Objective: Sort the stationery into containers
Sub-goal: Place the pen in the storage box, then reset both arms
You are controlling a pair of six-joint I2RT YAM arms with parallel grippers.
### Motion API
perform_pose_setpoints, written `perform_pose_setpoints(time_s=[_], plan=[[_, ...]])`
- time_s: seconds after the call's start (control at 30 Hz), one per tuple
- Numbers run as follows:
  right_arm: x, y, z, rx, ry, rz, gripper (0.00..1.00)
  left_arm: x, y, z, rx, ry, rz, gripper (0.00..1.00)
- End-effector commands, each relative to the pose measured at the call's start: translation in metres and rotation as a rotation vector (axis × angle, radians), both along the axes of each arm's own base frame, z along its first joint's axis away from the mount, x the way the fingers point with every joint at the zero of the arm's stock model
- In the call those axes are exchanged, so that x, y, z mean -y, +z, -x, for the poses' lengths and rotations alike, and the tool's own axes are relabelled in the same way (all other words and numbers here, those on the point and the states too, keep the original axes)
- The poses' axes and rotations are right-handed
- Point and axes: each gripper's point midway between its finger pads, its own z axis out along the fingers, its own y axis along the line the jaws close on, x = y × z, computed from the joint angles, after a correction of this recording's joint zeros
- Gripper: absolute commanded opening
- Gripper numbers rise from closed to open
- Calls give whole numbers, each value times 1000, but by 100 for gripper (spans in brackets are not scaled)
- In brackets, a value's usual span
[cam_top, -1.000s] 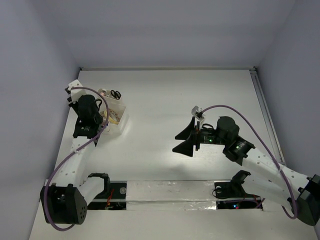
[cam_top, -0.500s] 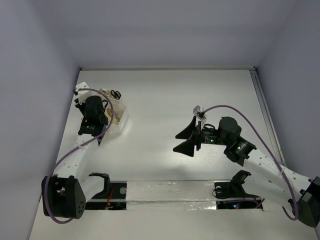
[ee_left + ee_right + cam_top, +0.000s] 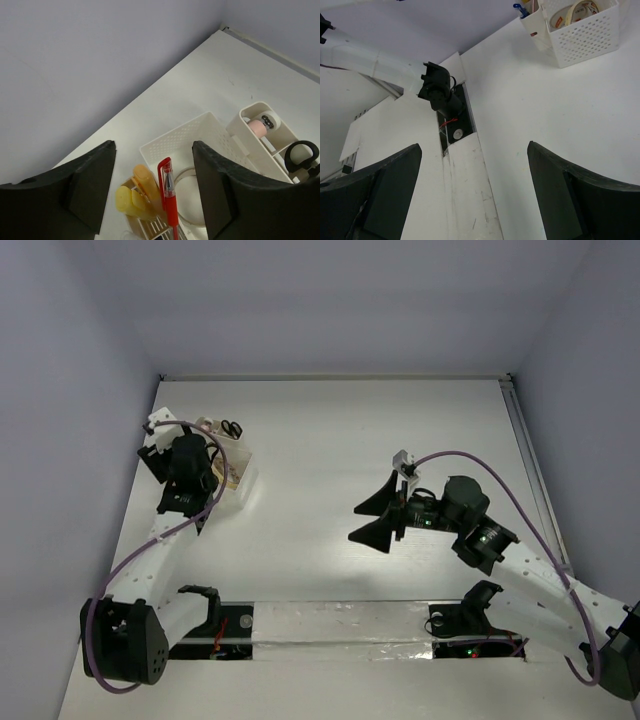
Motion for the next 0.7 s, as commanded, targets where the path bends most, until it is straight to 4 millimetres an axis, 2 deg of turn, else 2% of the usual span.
perform_pose_setpoints(time_s=[0.0, 0.03, 0.1, 0.2, 0.23, 0.27, 0.3, 0.37, 0.4, 0.43, 0.5, 0.53, 0.67], plan=[[1, 2, -1, 32, -17, -7, 92, -2, 19, 3, 70, 20, 17, 60], [1, 1, -3, 33, -28, -5, 92, 1, 28, 4, 99, 1, 27, 68], [1, 0, -4, 33, -34, -4, 92, 4, 49, 5, 154, -22, 42, 75], [3, 3, -6, 49, -54, -18, 92, 13, 96, 13, 279, -98, 82, 88], [5, 5, -8, 58, -72, -24, 92, 19, 116, 20, 335, -149, 95, 99], [8, 9, -7, 73, -83, -35, 93, 23, 136, 24, 372, -181, 107, 99], [15, 25, -2, 121, -98, -78, 93, 27, 148, 29, 400, -208, 124, 99], [27, 44, -4, 172, -172, -131, 95, 40, 181, 45, 492, -299, 178, 99], [38, 60, 0, 206, -210, -174, 99, 50, 196, 57, 541, -376, 200, 99], [48, 69, -7, 215, -287, -199, 100, 57, 206, 64, 580, -419, 227, 99], [61, 82, -9, 234, -356, -226, 100, 71, 218, 77, 633, -514, 251, 99], [70, 88, -18, 237, -434, -240, 100, 84, 228, 91, 672, -607, 260, 99], [110, 108, -33, 241, -663, -277, 100, 113, 228, 117, 701, -792, 290, 99]])
